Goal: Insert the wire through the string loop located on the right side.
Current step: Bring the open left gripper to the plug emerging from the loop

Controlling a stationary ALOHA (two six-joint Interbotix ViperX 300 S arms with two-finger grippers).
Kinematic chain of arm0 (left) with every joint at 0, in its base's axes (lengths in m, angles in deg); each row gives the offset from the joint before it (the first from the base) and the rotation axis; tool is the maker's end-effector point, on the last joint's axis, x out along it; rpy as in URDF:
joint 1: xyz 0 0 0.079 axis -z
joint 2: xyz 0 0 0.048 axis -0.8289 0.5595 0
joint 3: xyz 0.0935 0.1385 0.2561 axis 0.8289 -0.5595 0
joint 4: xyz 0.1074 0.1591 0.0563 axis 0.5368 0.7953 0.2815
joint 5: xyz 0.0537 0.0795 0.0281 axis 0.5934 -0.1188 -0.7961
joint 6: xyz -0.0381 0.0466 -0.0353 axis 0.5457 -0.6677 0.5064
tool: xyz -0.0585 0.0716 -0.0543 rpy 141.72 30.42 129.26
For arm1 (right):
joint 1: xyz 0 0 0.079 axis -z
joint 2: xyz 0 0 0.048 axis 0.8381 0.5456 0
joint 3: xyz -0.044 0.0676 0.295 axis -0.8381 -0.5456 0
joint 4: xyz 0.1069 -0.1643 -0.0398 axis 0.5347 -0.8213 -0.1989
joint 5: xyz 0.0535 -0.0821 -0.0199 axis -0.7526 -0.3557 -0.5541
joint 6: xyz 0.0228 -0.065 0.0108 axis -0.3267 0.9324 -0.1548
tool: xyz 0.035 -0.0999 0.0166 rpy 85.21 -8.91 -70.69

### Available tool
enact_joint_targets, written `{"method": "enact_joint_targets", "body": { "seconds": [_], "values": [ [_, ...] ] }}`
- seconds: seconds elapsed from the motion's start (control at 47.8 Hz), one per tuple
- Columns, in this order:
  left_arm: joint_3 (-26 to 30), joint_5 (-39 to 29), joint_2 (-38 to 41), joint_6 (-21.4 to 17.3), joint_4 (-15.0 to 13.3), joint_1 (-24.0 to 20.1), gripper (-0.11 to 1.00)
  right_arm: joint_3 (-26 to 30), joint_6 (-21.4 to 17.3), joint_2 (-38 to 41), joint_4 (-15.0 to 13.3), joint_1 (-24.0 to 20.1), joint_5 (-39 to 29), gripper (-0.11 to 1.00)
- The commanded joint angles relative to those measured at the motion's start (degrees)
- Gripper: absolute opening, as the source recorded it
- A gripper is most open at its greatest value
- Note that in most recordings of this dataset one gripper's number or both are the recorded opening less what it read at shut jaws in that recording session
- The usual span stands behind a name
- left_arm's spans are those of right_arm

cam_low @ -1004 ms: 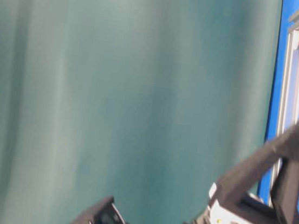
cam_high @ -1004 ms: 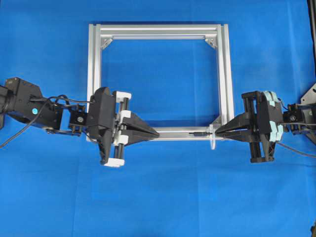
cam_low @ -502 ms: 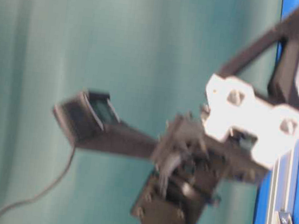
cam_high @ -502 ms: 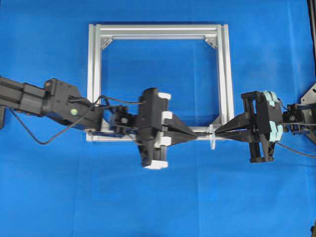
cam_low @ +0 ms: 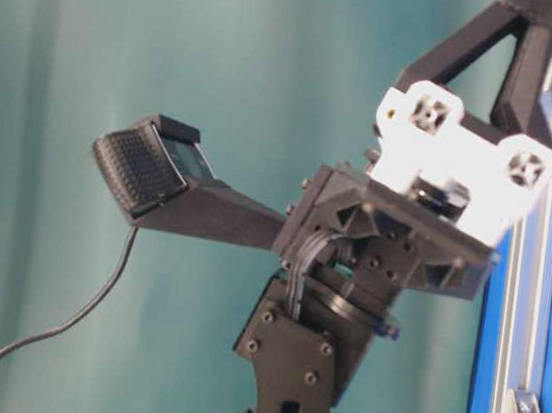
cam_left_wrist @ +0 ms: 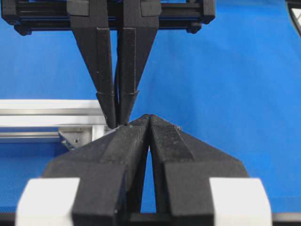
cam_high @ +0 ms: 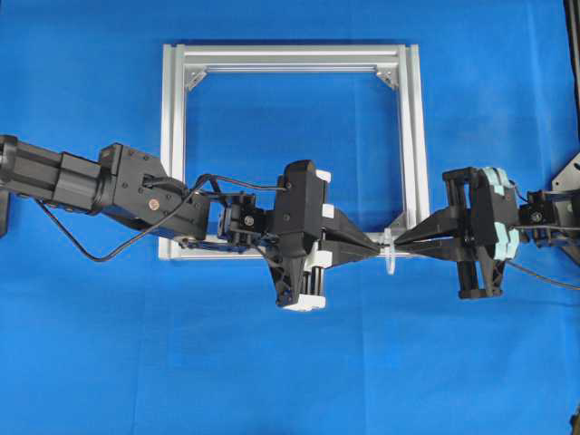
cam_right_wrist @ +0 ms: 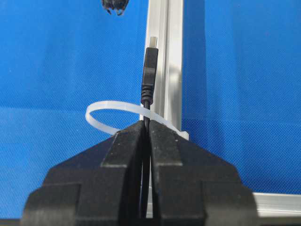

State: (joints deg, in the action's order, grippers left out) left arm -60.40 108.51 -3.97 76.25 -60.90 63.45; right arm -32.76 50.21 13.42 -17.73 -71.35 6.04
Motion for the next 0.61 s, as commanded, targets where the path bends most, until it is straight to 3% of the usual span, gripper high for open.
{"method": "enact_joint_targets", "body": {
  "seconds": [0.0, 0.125, 0.209, 0.376, 0.439, 0.586],
  "values": [
    [0.8, 0.3, -1.0, -0.2, 0.1, -0.1, 0.0, 1.1, 0.0, -0.3, 0.1, 0.0, 0.3, -0.04],
    [0.5, 0.2, -1.0, -0.2, 0.1, -0.1, 0.04, 1.1, 0.1, -0.3, 0.1, 0.1, 0.3, -0.04],
    [0.4, 0.1, -1.0, -0.2, 0.0, -0.1, 0.23, 1.1, 0.0, -0.3, 0.0, 0.1, 0.3, -0.04],
    [0.5, 0.1, -1.0, -0.2, 0.1, -0.4, 0.74, 1.1, 0.0, -0.3, 0.0, 0.1, 0.3, -0.04],
    [0.7, 0.0, -1.0, -0.2, 0.1, -0.7, 0.87, 1.1, 0.0, -0.3, 0.0, 0.1, 0.3, -0.04],
    [0.8, -0.5, -0.9, -0.2, 0.1, -1.1, 0.83, 1.1, 0.0, -0.3, 0.0, 0.1, 0.2, -0.04]
  ]
}}
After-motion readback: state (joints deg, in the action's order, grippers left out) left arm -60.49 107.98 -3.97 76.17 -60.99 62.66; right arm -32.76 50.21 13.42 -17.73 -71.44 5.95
